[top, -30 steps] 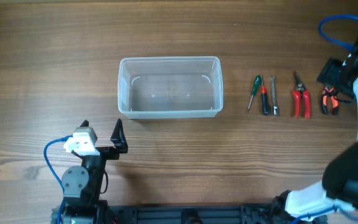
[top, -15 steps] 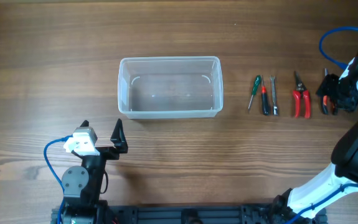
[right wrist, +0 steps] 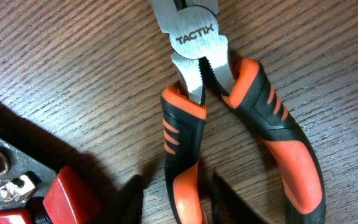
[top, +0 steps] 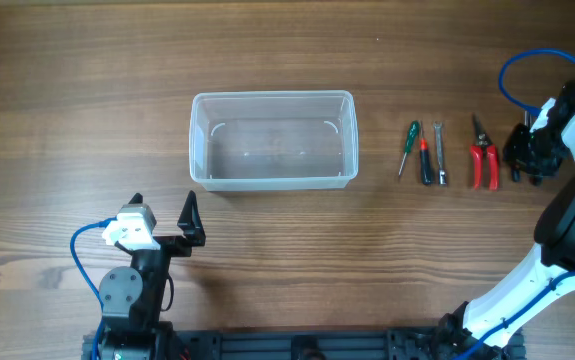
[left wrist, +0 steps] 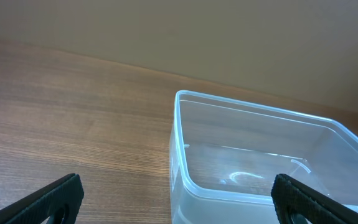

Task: Pack container
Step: 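Move the right gripper to the orange-black pliers and grasp them, then carry the pliers over the container and open the right gripper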

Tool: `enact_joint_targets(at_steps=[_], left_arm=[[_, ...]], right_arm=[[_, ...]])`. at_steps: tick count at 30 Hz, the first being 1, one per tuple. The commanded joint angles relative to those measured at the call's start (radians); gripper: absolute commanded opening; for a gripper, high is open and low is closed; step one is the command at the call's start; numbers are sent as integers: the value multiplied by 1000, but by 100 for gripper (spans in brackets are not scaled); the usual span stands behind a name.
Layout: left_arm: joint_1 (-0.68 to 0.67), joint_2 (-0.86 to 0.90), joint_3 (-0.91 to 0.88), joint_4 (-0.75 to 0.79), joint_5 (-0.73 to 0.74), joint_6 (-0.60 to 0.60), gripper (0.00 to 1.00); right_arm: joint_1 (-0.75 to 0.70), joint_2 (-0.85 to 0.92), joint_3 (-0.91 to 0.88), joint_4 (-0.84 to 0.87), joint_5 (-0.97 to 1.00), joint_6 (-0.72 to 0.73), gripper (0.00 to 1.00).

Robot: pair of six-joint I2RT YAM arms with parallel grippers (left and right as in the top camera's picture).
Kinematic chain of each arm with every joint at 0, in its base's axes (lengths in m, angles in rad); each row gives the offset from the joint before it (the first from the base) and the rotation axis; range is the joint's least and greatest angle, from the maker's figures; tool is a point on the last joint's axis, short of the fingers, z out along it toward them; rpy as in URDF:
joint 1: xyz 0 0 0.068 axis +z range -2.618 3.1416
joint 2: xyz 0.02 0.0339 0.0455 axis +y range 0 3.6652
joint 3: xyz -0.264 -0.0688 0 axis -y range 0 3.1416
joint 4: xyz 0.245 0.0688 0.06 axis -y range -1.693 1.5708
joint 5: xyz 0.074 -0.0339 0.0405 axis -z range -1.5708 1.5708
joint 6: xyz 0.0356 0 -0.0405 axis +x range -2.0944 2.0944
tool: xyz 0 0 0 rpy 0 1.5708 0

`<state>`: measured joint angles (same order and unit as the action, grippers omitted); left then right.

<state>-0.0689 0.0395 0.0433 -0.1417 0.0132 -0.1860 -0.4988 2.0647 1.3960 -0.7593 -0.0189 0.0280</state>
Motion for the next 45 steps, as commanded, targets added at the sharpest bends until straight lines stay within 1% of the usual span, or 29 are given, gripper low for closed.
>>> enact_joint_targets(at_steps=[1,2,3,6,9,12,15,17,18,19,21,23,25,26,29,31,32,36,39,40,45], left_arm=[[6,-5,-6,0,-3,-12,100],[6,-4,-6,0,-3,-12,100],[6,-4,-6,0,-3,-12,100],[6,-5,-6,0,-3,-12,100],[6,-4,-6,0,-3,-12,100],[6,-5,-6,0,-3,-12,100],[6,-5,-6,0,-3,-12,100],[6,-5,-6,0,-3,-12,100],[6,-5,-6,0,-3,-12,100],[6,-5,-6,0,-3,-12,100],[6,-4,-6,0,-3,-12,100],[6,-5,-6,0,-3,-12,100],[6,-4,-6,0,-3,-12,100],[6,-4,-6,0,-3,-12,100],[6,-5,-6,0,-3,-12,100],[6,-5,-6,0,-3,-12,100],[6,-4,-6,0,-3,-12,100],[6,-5,-6,0,-3,-12,100],[6,-4,-6,0,-3,-12,100],[6,-5,-6,0,-3,-12,100],[6,-4,-6,0,-3,-12,100]], right_arm=[[2,33,-4,-4,-11,13,30],[2,33,-4,-6,-1,30,31],[2,32,-3,-13,-1,31,29],[2,14,17,-53,4,32,18],[2,-38,58,-85,22,64,14],[5,-151,123,-116,20,107,11],[35,-298,169,-115,-18,106,10],[76,-407,193,-116,-78,106,8],[111,-468,201,-113,-142,104,4],[145,-510,202,-108,-187,103,4],[246,-584,202,-101,-262,102,4],[377,-616,202,-103,-275,91,4],[597,-598,200,-119,-270,-82,4],[661,-581,199,-122,-265,-127,4],[811,-507,199,-115,-256,-256,4],[881,-435,199,-99,-234,-343,4],[911,-380,199,-86,-233,-420,5],[939,-204,199,-68,-217,-605,5],[939,-94,199,-80,-143,-621,4],[939,-61,199,-91,-111,-665,4],[938,8,199,-85,41,-790,4]])
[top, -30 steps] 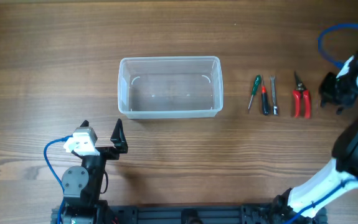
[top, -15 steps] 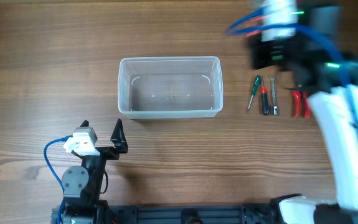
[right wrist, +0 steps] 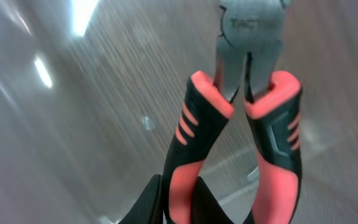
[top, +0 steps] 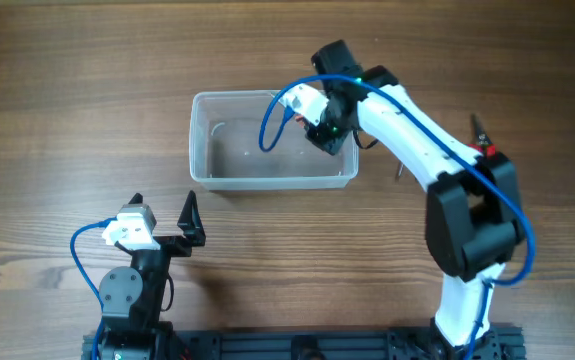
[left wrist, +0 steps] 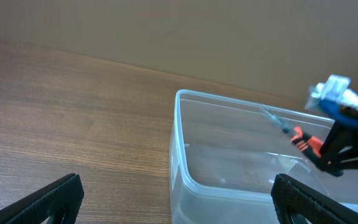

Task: Pack container
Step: 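Carry the pliers over the container and open the right gripper, then move the right gripper to the red-handled snips and grasp them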

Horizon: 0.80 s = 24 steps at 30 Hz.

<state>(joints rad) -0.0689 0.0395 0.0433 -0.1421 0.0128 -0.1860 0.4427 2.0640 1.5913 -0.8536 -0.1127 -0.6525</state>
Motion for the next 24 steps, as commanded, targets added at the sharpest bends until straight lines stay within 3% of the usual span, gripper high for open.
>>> enact_joint_targets(at_steps=[1,6,9,10,15,16,17,21,24], left_arm=[[6,-5,-6,0,-3,-12,100],[6,-4,-6,0,-3,-12,100],[6,-5,-6,0,-3,-12,100],[6,-4,-6,0,-3,-12,100],[6,-5,-6,0,-3,-12,100],[6,-5,-6,0,-3,-12,100],[6,-5,-6,0,-3,-12,100],[6,-5,-6,0,-3,-12,100],[6,-5,-6,0,-3,-12,100]], right_arm=[[-3,17,3,20,169,-108,4],[-2,18,4,30,181,-104,8],[21,10,7,-4,185,-96,43],[49,-36,8,-7,215,-17,48],[59,-229,34,-5,225,222,49],[48,-291,35,6,227,265,53],[32,-345,35,19,238,297,61],[-92,-503,35,61,315,471,68],[-325,-553,35,-2,314,624,73]])
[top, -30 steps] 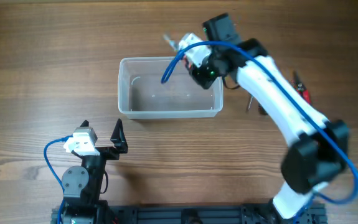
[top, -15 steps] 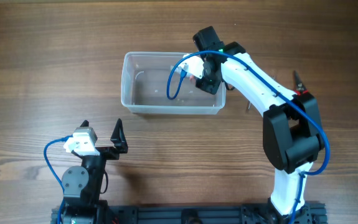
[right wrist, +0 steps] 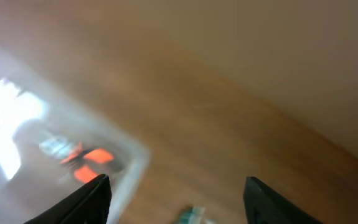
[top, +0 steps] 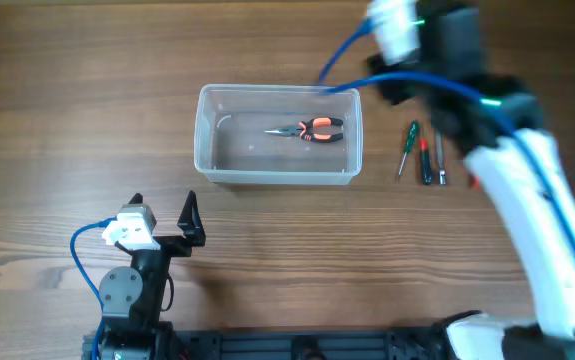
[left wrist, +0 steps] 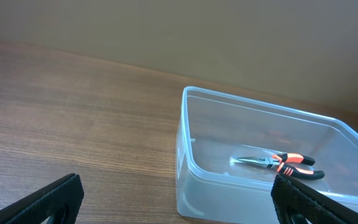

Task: Pack container
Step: 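Move the right gripper to the red-handled snips and grasp them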

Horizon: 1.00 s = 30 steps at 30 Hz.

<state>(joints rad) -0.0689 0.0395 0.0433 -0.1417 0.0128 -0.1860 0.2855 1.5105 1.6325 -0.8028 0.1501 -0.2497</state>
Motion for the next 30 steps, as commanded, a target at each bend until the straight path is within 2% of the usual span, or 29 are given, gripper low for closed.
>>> enact_joint_targets(at_steps=[1,4,7,10,15,18,25,30], left_arm=[[6,-4,-6,0,-3,-12,100],[6,-5,-6,0,-3,-12,100],[6,-5,-6,0,-3,-12,100],[6,-5,-6,0,-3,-12,100],[6,-5,-6,0,-3,-12,100],[6,-5,-6,0,-3,-12,100],[6,-4,-6,0,-3,-12,100],[6,-5,-6,0,-3,-12,100]], right_arm=[[-225,10,-9,-78,51,253,73],[-389,72,-55,-136,-11,318,76],[-468,143,-130,-145,-130,332,76],[-490,211,-198,-158,-185,340,70],[-496,326,-290,-145,-84,428,68],[-507,351,-301,-128,-79,431,68],[-533,408,-318,-75,-83,325,69],[-545,485,-319,-48,-94,312,69]])
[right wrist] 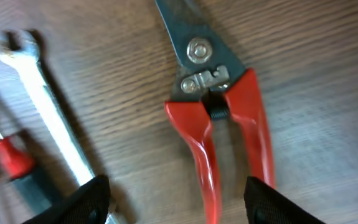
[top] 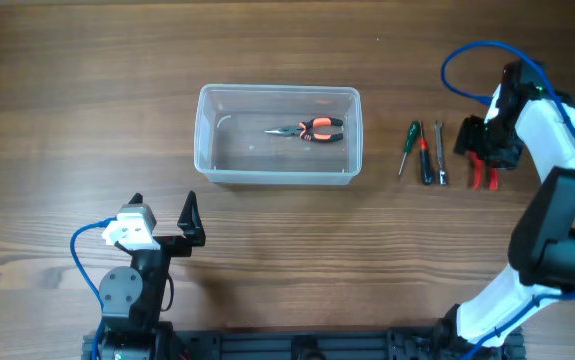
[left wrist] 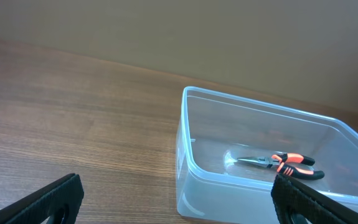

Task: Pack container
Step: 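Move the right gripper to the red-handled snips and grasp them, then carry the snips into the container and release them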

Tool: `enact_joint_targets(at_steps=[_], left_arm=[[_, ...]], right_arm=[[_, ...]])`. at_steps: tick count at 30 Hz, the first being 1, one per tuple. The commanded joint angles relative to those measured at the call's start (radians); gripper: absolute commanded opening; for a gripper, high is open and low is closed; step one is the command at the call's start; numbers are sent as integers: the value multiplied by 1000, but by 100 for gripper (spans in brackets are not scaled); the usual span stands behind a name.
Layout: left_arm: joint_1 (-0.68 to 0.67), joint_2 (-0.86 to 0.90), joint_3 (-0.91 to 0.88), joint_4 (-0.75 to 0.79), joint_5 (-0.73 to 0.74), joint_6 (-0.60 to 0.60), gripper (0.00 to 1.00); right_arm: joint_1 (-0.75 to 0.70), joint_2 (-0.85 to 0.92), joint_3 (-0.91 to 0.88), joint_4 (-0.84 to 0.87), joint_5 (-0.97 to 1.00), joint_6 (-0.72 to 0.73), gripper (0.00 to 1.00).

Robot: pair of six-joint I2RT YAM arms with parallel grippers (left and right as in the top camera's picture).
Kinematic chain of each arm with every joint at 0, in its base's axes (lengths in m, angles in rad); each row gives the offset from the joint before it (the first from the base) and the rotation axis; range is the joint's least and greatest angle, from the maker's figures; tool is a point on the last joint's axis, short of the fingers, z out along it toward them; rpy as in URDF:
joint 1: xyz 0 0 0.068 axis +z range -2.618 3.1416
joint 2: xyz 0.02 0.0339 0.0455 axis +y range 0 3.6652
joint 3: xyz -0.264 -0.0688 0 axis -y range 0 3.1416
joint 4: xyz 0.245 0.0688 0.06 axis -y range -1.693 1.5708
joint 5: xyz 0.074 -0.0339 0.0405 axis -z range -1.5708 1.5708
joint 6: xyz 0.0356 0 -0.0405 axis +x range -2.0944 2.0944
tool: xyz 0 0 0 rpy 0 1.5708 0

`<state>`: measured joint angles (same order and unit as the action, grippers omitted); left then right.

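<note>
A clear plastic container (top: 215,160) stands on the wood table, and orange-and-black pliers (top: 307,129) lie inside it; the left wrist view also shows the container (left wrist: 228,190) and the pliers (left wrist: 279,162). To its right lie a green screwdriver (top: 408,147), a red screwdriver (top: 425,160) and a small wrench (top: 439,152). My right gripper (top: 482,146) hangs open over the red-handled shears (right wrist: 219,124), its fingertips either side of the handles (right wrist: 179,202). My left gripper (top: 189,222) rests open in front of the container.
In the right wrist view the wrench (right wrist: 45,115) and the red screwdriver's handle (right wrist: 7,160) lie just left of the shears. The left arm's base (top: 127,290) sits at the table's front edge. Bare wood surrounds the container.
My right gripper was high above the container's back right corner, open. It is now low over the red shears at the right of the table. Pliers, container and left arm have not moved.
My right gripper was first at the far right, its fingers around a handle of the orange pliers on the table. Then it held the pliers inside the container. Then the pliers lay in the container, which had shifted slightly right, with the gripper open above. Now it is over the shears.
</note>
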<state>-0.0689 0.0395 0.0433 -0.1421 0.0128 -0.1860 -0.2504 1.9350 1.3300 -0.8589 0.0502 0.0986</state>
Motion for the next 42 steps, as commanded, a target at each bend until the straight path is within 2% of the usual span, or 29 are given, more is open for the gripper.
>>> enact_joint_targets(at_steps=[1,3,6,12,15,19,21,25,27,30,33,36,39,42], left_arm=[[6,-5,-6,0,-3,-12,100],[6,-5,-6,0,-3,-12,100],[6,-4,-6,0,-3,-12,100],[6,-5,-6,0,-3,-12,100],[6,-5,-6,0,-3,-12,100],[6,-5,-6,0,-3,-12,100],[6,-4,-6,0,-3,-12,100],[6,-5,-6,0,-3,-12,100],[6,-5,-6,0,-3,-12,100],[6,-5,-6,0,-3,-12,100],[6,-5,-6,0,-3,-12,100],[6,-5,-6,0,-3,-12,100],[6,-5,-6,0,-3,-12,100],[6,-5,-6,0,-3,-12,100]], right_arm=[[-9,72,-17,11,-8,-48,68],[-9,96,-17,20,-42,-50,67],[-9,121,-17,29,-48,-46,57],[-9,127,-17,36,-41,-45,18],[-9,119,-13,34,44,-10,6],[-9,31,24,9,85,14,4],[-3,-69,61,-3,54,15,4],[55,-289,134,-11,-182,4,4],[141,-406,155,42,-317,-59,4],[283,-485,155,109,-391,-174,4],[497,-492,154,129,-418,-375,4],[642,-439,154,134,-417,-531,4],[730,-338,154,159,-385,-674,4],[758,-201,154,224,-354,-823,4]])
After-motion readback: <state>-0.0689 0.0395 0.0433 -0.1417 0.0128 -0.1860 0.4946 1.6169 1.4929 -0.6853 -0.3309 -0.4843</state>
